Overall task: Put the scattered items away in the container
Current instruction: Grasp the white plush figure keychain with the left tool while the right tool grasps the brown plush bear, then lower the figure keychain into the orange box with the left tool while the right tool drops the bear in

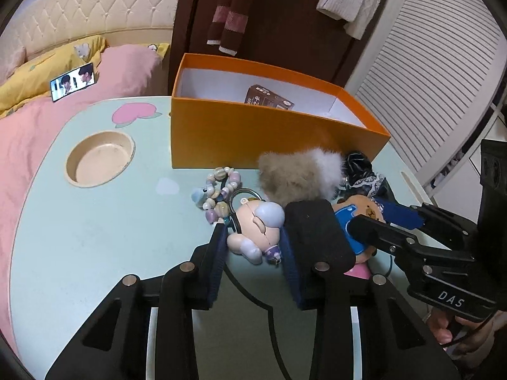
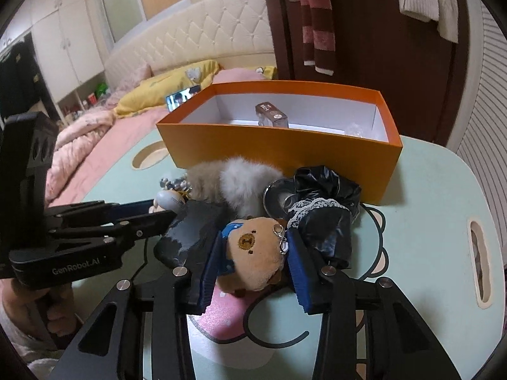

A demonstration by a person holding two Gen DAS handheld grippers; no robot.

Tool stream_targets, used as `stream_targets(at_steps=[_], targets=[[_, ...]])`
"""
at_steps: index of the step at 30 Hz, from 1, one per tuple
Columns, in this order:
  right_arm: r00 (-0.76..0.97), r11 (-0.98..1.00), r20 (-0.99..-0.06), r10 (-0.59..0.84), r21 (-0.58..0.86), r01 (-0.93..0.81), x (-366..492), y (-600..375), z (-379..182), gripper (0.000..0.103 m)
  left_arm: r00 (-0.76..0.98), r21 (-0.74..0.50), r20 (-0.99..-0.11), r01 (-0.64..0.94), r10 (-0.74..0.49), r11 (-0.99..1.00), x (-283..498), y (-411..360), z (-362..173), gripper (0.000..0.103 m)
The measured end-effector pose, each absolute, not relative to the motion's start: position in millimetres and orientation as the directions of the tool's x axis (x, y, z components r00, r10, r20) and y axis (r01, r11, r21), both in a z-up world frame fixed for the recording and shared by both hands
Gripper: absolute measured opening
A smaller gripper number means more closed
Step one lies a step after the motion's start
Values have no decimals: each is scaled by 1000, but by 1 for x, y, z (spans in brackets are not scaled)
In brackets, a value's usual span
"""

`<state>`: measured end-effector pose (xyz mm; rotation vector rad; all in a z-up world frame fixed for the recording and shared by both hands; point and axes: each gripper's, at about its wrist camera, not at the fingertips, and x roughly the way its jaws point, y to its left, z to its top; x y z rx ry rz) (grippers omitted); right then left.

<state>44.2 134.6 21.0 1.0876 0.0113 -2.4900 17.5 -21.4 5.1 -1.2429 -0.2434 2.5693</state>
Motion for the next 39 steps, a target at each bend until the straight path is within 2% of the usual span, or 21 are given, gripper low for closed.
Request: stream_targets(at_steps=[22, 33, 39], targets=[[-642, -871, -598, -480, 239, 429, 58, 141, 64, 37, -694, -301, -631, -194, 348, -934, 44, -39, 49, 36], [-715, -887, -535, -450, 178, 426, 32, 147, 104, 37, -744, -247, -567, -255, 353, -935, 24, -34, 86, 36], [-749, -921, -546, -376, 129, 369, -7, 157, 112, 37, -729, -265, -567, -280, 384, -923, -8, -26, 97, 36]])
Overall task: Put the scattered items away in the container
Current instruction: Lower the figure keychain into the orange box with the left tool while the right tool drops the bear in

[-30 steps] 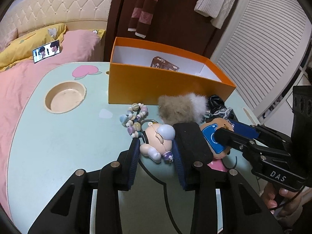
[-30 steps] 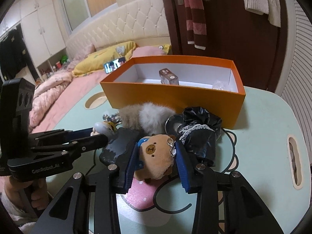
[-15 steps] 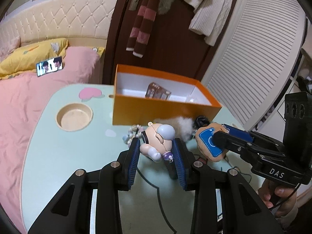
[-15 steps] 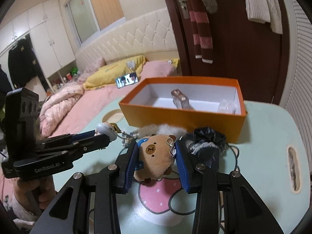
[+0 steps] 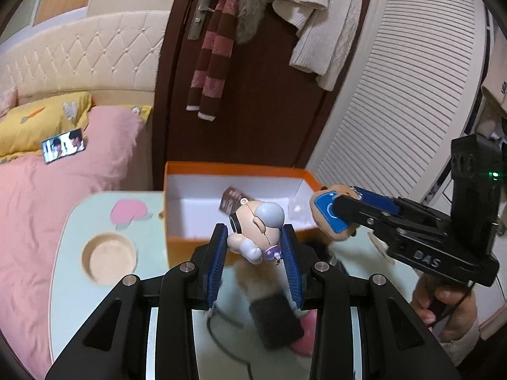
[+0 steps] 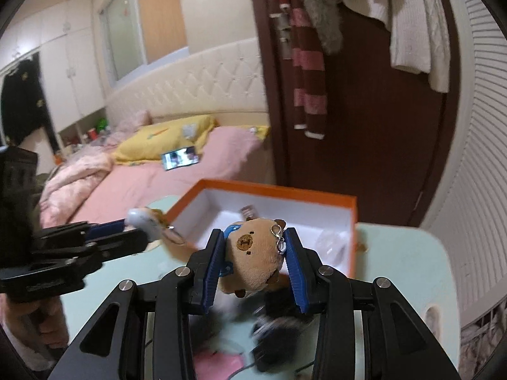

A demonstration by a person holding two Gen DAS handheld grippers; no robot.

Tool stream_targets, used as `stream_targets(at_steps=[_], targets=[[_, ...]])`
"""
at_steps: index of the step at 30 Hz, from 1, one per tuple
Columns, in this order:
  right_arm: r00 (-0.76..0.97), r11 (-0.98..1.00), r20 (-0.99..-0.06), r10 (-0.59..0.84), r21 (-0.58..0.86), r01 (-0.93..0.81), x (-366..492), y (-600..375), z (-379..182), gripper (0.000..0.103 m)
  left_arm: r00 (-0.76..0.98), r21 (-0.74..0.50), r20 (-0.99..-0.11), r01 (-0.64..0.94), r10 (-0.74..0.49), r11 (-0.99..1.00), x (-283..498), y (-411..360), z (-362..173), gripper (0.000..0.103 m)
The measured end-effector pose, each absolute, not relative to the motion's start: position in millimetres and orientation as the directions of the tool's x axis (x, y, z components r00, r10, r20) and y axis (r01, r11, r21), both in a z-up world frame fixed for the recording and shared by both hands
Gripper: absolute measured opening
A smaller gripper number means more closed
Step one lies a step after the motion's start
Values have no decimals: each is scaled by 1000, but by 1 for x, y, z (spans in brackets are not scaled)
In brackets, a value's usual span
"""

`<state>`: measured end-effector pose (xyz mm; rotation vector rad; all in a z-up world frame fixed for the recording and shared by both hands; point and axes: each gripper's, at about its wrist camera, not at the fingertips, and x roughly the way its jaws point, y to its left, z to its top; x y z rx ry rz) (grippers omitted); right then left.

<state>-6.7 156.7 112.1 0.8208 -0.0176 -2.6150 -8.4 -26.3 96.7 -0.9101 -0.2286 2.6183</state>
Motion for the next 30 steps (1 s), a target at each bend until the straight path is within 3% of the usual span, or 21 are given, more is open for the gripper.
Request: stream_targets(at_steps=[13, 16, 17, 18, 20, 30], targets=[[-710, -933, -613, -346, 144, 330, -70, 163, 87, 37, -680, -248, -641, -256, 357, -934, -77, -9, 72, 36], [-711, -938, -619, -334, 145, 314, -78, 164, 81, 43, -663, -249, -668, -228, 337, -941, -87, -7, 65, 37], [-713, -940, -618, -331, 147, 308, -79, 166, 80, 54, -662, -252, -672, -217, 332, -943, -89, -8, 64, 43], [-718, -941, -614, -329, 152, 302, -80, 167, 80, 65, -665, -258, -670, -209, 331, -943, -89, -9, 63, 57], [-730, -943, -600, -327, 161, 290, -79, 171, 81, 73, -680, -270, -655, -197, 330, -942, -85, -13, 63, 74], [-742, -945, -585, -328, 203, 257, -64, 190, 84, 75, -719, -258, -636, -144, 280, -955, -51, -44, 65, 76]])
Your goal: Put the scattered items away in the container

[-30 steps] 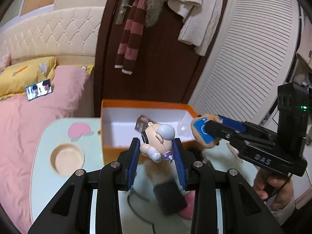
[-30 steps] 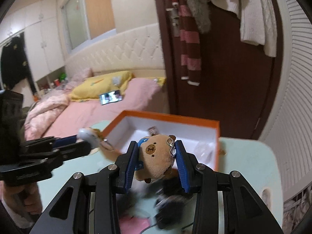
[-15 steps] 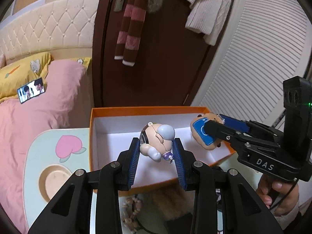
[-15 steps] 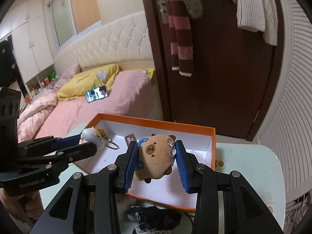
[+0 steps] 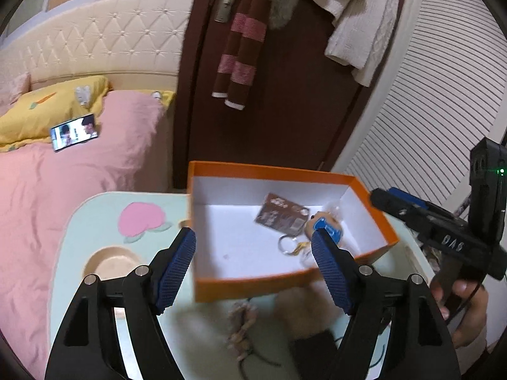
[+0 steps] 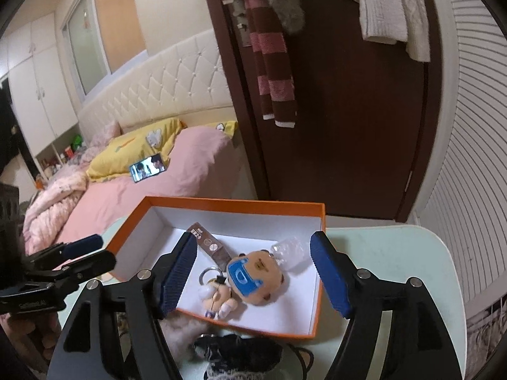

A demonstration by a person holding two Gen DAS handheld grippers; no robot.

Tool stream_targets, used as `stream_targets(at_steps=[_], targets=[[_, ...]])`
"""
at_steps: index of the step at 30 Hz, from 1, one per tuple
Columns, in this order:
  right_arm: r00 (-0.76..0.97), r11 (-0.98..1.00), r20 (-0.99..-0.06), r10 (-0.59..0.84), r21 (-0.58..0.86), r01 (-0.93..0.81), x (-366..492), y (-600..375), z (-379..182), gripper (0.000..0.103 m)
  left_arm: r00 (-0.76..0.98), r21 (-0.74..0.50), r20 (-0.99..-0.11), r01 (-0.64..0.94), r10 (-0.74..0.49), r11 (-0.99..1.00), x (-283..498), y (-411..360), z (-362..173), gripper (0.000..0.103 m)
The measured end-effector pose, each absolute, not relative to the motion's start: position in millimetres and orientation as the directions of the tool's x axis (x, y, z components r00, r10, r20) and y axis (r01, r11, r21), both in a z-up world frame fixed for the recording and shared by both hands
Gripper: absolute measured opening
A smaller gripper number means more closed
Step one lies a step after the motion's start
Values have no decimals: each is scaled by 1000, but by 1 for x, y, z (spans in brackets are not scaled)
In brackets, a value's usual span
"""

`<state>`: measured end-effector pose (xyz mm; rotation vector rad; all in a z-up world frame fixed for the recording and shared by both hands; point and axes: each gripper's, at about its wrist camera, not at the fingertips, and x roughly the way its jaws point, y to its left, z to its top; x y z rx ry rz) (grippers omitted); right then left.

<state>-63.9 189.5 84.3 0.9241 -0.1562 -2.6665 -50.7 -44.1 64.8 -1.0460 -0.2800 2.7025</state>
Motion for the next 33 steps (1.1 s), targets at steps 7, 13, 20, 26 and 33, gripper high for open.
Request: stream_targets(at_steps=[7, 13, 20, 26, 33], targets=[[-749, -952, -589, -303, 153, 265, -26, 186, 88, 79, -688, -257, -684, -84, 243, -963, -18, -57, 55, 76], [-742, -959, -620, -254, 63, 276, 23, 178, 75, 81, -647, -247, -726, -72, 233, -966, 15, -55, 34, 76], [-678, -958, -681, -275, 137, 251, 55, 183, 47, 81, -616, -199, -764, -57, 191, -978, 38, -43, 14, 76], [-644, -969, -733, -217, 84, 231, 58, 173, 25, 82, -619, -153, -770, -58, 156, -987, 44, -34, 5, 84], [-601, -982, -787, -139, 30, 188, 51, 168, 5, 103, -625, -14, -779, -71, 55, -997, 47, -17, -3, 101]])
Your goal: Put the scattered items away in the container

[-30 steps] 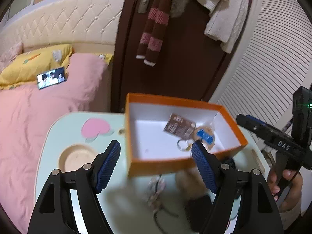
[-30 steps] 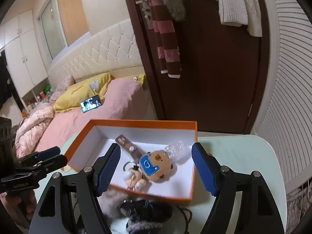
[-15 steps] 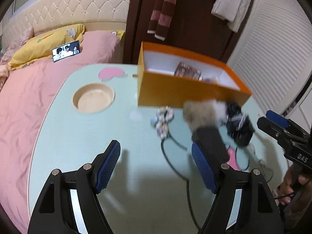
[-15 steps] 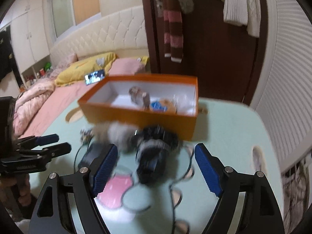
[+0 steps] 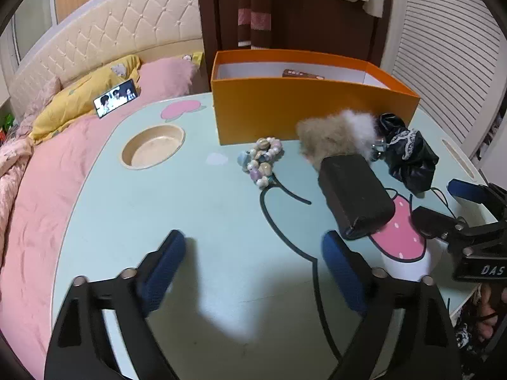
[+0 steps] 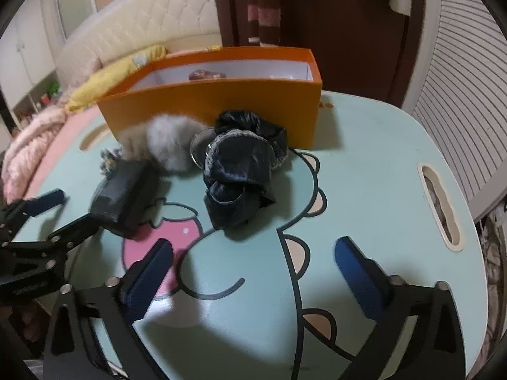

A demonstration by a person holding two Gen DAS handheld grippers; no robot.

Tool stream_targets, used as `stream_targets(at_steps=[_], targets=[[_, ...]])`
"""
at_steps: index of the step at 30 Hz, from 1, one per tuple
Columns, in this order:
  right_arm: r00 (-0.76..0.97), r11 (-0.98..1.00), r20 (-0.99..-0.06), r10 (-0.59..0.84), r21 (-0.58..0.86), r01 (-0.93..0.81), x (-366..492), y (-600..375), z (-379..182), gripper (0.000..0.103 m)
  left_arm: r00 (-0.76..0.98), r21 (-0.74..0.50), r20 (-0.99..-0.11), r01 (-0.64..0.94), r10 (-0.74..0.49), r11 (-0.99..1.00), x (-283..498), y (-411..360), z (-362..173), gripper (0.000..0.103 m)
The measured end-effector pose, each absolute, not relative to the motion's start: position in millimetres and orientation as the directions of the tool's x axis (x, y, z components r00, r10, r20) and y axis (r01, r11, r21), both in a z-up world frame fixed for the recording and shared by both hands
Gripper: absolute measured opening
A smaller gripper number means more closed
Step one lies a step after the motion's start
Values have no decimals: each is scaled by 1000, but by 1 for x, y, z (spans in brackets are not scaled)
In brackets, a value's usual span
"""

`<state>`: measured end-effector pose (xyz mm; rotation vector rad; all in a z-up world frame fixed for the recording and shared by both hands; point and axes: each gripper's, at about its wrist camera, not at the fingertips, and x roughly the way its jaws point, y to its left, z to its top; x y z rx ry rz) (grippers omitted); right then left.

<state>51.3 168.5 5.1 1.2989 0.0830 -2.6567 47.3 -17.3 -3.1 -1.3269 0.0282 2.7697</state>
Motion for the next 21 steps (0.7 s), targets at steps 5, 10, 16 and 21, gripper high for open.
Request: stream_targets(at_steps=[5, 10, 16, 21], targets=[[-611, -982, -781, -132, 19, 189, 53, 168, 3, 102, -622, -10, -782, -55, 42, -998, 49, -22, -4, 102], [-603, -976, -781, -164, 41, 214, 52, 168, 5, 102, -625, -9, -779, -55, 41, -998, 52, -21, -5, 102], [-646, -971, -743, -175, 23, 237, 40, 164, 22, 102, -625, -9, -779, -55, 42, -998, 51, -21, -5, 102], [-669, -974, -722, -176, 30, 224, 20, 165, 33, 98, -628, -20, -777, -59, 53, -998, 50, -21, -5, 102]])
